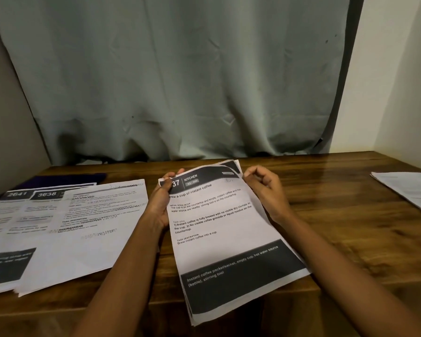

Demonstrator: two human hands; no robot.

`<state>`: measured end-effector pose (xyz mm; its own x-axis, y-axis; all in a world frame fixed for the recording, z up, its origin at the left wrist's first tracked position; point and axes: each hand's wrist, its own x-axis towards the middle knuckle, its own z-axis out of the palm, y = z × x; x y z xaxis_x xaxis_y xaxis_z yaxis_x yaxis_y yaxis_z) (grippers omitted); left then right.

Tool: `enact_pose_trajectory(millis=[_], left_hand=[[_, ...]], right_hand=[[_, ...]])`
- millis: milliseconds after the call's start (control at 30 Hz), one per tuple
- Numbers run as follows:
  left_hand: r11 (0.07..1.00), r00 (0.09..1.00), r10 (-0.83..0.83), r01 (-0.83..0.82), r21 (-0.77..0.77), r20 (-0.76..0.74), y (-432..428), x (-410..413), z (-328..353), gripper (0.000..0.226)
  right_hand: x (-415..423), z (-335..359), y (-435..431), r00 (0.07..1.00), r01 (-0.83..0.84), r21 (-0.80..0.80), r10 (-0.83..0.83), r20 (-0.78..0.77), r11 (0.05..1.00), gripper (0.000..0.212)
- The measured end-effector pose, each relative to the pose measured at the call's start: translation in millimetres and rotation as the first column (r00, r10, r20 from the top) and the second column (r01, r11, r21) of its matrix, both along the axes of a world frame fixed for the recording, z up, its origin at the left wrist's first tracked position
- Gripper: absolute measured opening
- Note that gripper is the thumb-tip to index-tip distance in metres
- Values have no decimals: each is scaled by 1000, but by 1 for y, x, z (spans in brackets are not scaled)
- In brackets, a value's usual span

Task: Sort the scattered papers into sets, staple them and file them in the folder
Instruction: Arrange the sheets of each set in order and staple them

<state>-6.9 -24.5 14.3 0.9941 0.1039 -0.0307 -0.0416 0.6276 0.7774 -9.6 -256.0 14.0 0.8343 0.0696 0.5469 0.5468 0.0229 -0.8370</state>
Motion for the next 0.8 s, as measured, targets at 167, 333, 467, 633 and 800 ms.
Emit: enact_pose_trajectory(millis=[167,333,467,633,800], left_hand=[[1000,1000,4,-4,-13,20,2,4,-1,17],[1000,999,-4,5,-15,48,2,5,-1,17],[1000,998,-6,7,-10,57,2,6,-1,16],[999,998,11,-9,-30,69,2,6,-1,17],[999,998,11,-8,-40,61,2,5,-1,17]], right_hand=[[-9,3,1,985,-131,-19,128,-119,991,41],[-1,-2,2,965,21,-8,-23,-262,1000,27],[3,-8,7,919,127,93,-82,-385,988,30],[5,-12,14,911,190,71,-149,-385,979,17],[1,-10,15,925,271,8,-259,-280,962,9]])
